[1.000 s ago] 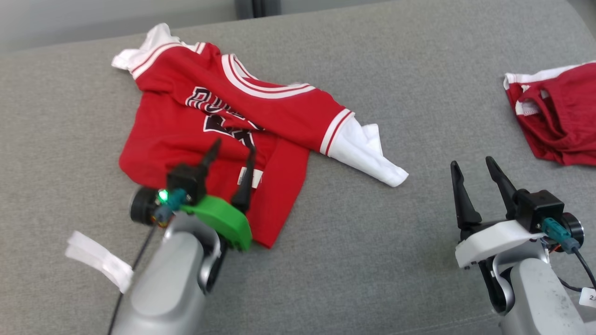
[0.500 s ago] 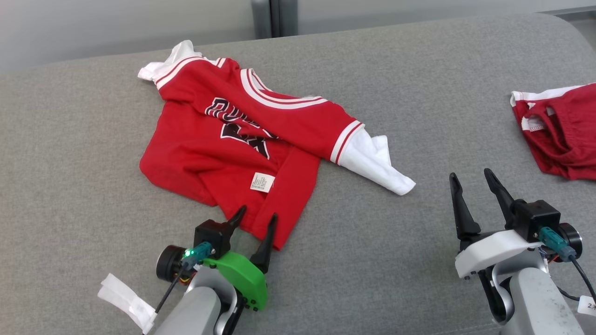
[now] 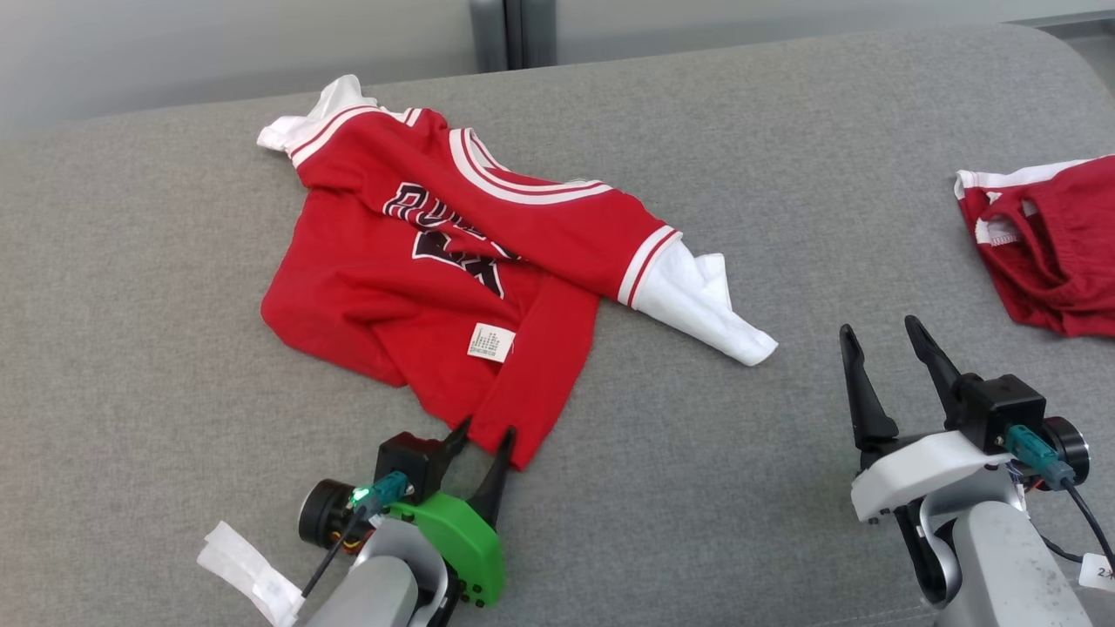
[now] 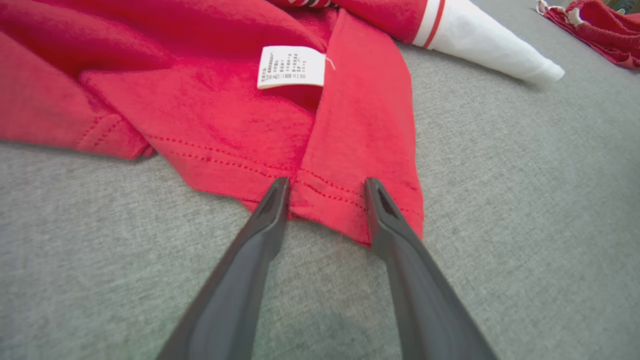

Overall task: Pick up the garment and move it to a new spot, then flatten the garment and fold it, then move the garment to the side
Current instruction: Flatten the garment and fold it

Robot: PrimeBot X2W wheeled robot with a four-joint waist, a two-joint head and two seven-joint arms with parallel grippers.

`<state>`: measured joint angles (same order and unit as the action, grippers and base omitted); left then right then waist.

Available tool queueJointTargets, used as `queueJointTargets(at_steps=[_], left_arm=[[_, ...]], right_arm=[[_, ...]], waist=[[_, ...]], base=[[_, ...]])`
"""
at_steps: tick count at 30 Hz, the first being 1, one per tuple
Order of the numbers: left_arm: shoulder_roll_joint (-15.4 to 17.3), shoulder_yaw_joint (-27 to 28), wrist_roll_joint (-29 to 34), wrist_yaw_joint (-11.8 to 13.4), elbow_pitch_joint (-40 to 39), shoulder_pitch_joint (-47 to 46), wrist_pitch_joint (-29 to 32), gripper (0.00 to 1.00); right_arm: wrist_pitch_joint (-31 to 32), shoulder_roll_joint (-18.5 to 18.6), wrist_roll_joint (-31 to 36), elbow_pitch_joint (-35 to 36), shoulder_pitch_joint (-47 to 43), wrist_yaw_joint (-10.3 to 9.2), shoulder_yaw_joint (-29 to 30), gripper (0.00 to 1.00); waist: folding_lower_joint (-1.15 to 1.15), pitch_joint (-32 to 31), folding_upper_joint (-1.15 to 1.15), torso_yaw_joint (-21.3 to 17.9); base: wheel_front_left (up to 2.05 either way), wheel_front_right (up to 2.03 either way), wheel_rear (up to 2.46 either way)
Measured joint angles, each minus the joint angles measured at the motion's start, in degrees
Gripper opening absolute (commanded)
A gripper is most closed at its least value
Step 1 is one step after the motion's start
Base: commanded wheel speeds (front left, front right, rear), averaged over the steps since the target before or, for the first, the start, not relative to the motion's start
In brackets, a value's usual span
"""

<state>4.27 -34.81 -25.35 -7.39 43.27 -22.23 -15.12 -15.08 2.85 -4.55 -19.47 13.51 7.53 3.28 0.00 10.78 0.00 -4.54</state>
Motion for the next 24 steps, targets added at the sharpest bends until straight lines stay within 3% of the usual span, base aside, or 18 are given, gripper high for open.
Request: queueJointTargets(at_steps=[1, 7, 17, 24], left_arm=[[0.01, -0.16, 0.02, 0.0, -0.18, 0.01, 0.0, 0.0], [0.54, 2.25, 2.53, 0.19, -3.58, 0.14, 0.01, 0.0], [6.83, 9.27, 16.33, 5.52, -19.37, -1.26, 0.0, 0.0], [9.96, 11.26, 20.53, 7.61, -24.2, 3.27, 0.0, 0.0]], right_arm=[[0.0, 0.0, 0.02, -0.01, -0.01, 0.0, 0.02, 1.0], [0.0, -0.01, 0.21, -0.32, -0.25, 0.0, 0.27, 1.0], [0.0, -0.01, -0.05, -1.08, -1.44, 0.0, 0.73, 1.0], [0.0, -0.01, -0.46, -1.72, -2.24, 0.0, 0.82, 1.0]], waist=[[0.0, -0.04, 0.0, 0.04], [0.0, -0.62, 0.0, 0.61], [0.0, -2.75, 0.0, 3.03], [0.0, -3.78, 0.0, 5.17]], base=[[0.0, 0.0, 0.0], [0.0, 0.0, 0.0], [0.0, 0.0, 0.0], [0.0, 0.0, 0.0]])
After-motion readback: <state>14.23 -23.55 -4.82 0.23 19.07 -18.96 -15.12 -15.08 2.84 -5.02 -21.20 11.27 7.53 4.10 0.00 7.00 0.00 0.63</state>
